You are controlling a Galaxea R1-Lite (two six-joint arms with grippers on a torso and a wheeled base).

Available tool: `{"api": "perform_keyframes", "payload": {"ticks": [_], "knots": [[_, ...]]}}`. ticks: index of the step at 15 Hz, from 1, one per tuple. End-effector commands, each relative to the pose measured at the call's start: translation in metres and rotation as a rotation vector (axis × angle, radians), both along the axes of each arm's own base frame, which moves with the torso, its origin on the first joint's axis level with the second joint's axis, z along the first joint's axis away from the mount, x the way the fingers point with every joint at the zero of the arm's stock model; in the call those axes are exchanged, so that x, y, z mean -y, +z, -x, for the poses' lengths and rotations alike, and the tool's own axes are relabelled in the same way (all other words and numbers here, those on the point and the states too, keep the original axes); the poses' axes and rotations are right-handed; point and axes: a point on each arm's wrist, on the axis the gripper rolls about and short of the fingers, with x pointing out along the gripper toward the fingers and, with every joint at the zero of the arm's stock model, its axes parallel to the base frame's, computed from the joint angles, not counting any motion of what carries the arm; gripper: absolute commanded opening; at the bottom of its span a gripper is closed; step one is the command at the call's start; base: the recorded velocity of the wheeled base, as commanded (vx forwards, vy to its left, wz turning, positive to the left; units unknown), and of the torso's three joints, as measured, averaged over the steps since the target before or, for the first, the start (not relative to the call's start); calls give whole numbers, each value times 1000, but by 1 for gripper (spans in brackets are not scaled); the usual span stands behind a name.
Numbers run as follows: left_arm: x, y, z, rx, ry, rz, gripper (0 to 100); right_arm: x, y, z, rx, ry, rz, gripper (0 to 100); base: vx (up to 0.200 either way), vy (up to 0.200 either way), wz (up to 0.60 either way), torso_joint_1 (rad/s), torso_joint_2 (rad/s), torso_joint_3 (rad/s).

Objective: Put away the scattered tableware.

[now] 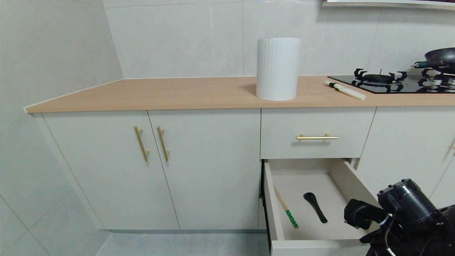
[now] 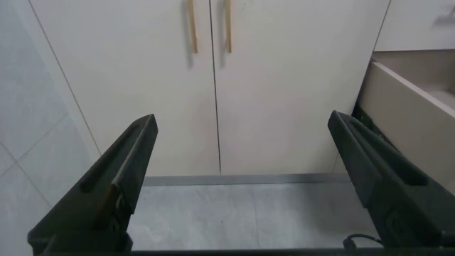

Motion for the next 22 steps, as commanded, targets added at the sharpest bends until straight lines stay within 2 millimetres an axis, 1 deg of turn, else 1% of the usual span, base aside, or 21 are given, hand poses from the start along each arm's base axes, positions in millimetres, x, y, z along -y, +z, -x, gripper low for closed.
{"api": "perform_keyframes", "payload": {"ticks": [1, 5, 7, 8, 9, 10, 14, 16, 18, 20, 21, 22], "knots": [[0, 0, 0, 0, 0, 0, 100, -1, -6, 8, -25, 31, 19, 100, 0, 0, 0, 0, 0, 0], [0, 0, 0, 0, 0, 0, 100, -5, -10, 12, -41, 61, 33, 100, 0, 0, 0, 0, 0, 0], [0, 0, 0, 0, 0, 0, 100, -8, 1, 20, 20, 86, 13, 100, 0, 0, 0, 0, 0, 0], [0, 0, 0, 0, 0, 0, 100, -6, 8, 24, 55, 86, -1, 100, 0, 0, 0, 0, 0, 0], [0, 0, 0, 0, 0, 0, 100, -5, 12, 26, 70, 90, -10, 100, 0, 0, 0, 0, 0, 0], [0, 0, 0, 0, 0, 0, 100, -5, 10, 25, 63, 89, -4, 100, 0, 0, 0, 0, 0, 0], [0, 0, 0, 0, 0, 0, 100, -11, -15, 14, -64, 77, 83, 100, 0, 0, 0, 0, 0, 0], [0, 0, 0, 0, 0, -1, 100, -11, -17, 14, -75, 78, 92, 100, 0, 0, 0, 0, 0, 0], [0, 0, 0, 0, 0, 0, 100, -11, -14, 14, -61, 76, 83, 100, 0, 0, 0, 0, 0, 0], [0, 0, 0, 0, 0, 0, 100, -11, -19, 1, -71, 27, 105, 100, 0, 0, 0, 0, 0, 0], [0, 0, 0, 0, 0, -1, 100, -13, -24, -10, -80, -67, 137, 100, 0, 0, 0, 0, 0, 0], [0, 0, 0, 0, 0, -1, 100, -15, -26, -17, -82, -139, 141, 100, 0, 0, 0, 0, 0, 0]]}}
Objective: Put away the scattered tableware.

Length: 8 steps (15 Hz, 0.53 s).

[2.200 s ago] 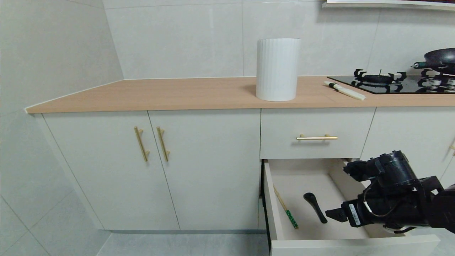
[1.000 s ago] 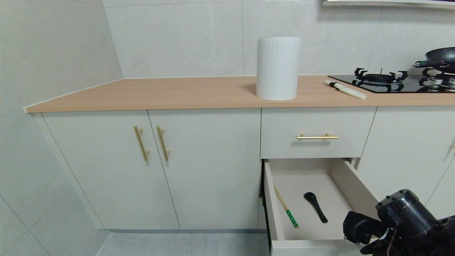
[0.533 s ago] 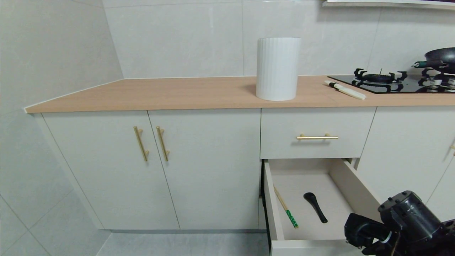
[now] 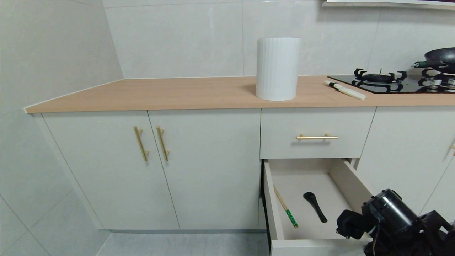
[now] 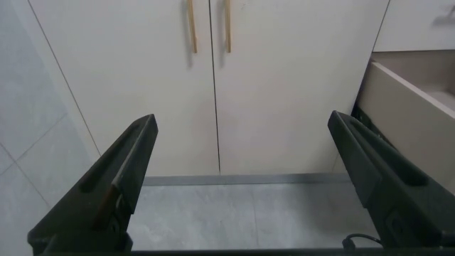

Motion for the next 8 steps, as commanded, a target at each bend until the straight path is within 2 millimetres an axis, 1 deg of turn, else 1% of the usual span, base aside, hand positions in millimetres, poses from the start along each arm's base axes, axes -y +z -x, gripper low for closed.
{"api": "perform_keyframes", "payload": {"ticks": [1, 6, 8], "knots": [[0, 0, 0, 0, 0, 0, 100, -6, -9, -18, -11, -84, 25, 100, 0, 0, 0, 0, 0, 0], [0, 0, 0, 0, 0, 0, 100, -19, -8, -43, 19, -267, -27, 100, 0, 0, 0, 0, 0, 0], [0, 0, 0, 0, 0, 0, 100, -23, -10, -59, 37, -376, -53, 100, 0, 0, 0, 0, 0, 0]]}}
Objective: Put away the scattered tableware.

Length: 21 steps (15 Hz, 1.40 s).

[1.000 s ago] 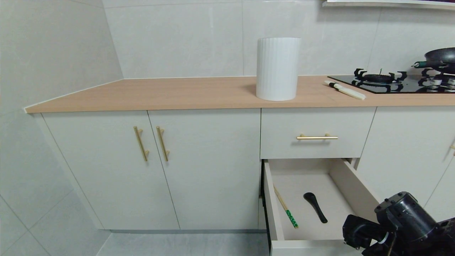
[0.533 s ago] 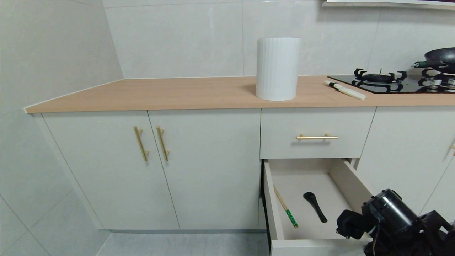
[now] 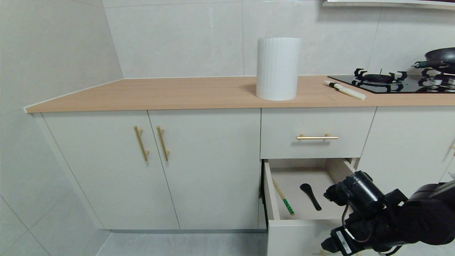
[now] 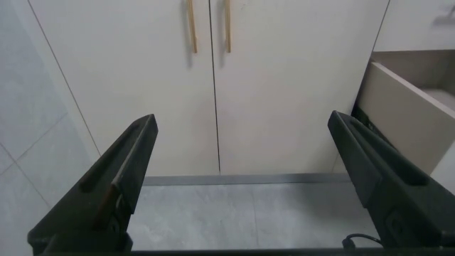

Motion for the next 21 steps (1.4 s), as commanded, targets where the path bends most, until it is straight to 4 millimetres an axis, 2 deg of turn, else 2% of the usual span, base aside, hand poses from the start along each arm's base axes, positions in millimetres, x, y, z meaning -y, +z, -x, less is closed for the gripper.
{"api": "perform_keyframes", "payload": {"ticks": [1, 6, 14, 18, 21], "knots": [[0, 0, 0, 0, 0, 0, 100, -3, -7, -12, -9, -33, 0, 100, 0, 0, 0, 0, 0, 0], [0, 0, 0, 0, 0, 0, 100, 0, -8, -43, 32, -118, -6, 100, 0, 0, 0, 0, 0, 0], [0, 0, 0, 0, 0, 0, 100, -3, -9, -111, 135, -195, -16, 100, 0, 0, 0, 0, 0, 0], [0, 0, 0, 0, 0, 0, 100, 2, -24, -145, 165, -257, -7, 100, 0, 0, 0, 0, 0, 0], [0, 0, 0, 0, 0, 0, 100, 3, -29, -160, 183, -279, -19, 100, 0, 0, 0, 0, 0, 0]]}}
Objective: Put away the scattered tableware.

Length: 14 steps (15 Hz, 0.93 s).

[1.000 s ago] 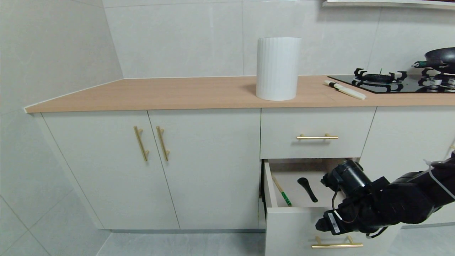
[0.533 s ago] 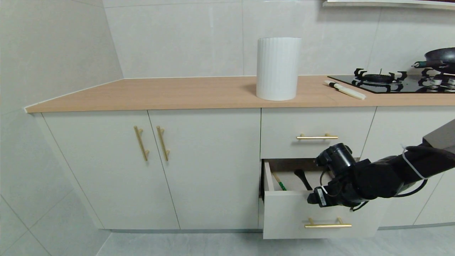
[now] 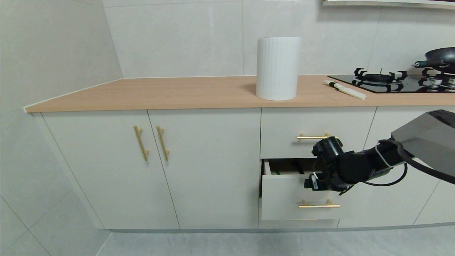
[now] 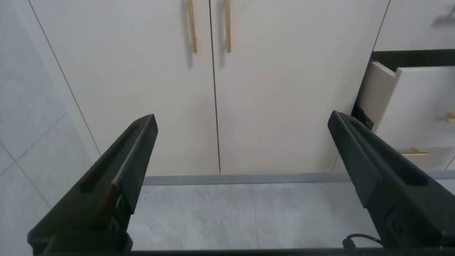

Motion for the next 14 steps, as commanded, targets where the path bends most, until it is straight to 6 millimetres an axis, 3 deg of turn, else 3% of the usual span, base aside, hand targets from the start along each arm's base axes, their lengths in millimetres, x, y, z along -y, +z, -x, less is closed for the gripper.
{"api": "perform_keyframes", "payload": {"ticks": [1, 14], "knots": [[0, 0, 0, 0, 0, -1, 100, 0, -13, -8, -13, -13, -1, 100, 0, 0, 0, 0, 0, 0], [0, 0, 0, 0, 0, 1, 100, -1, -38, -56, 245, -203, -151, 100, 0, 0, 0, 0, 0, 0]]}}
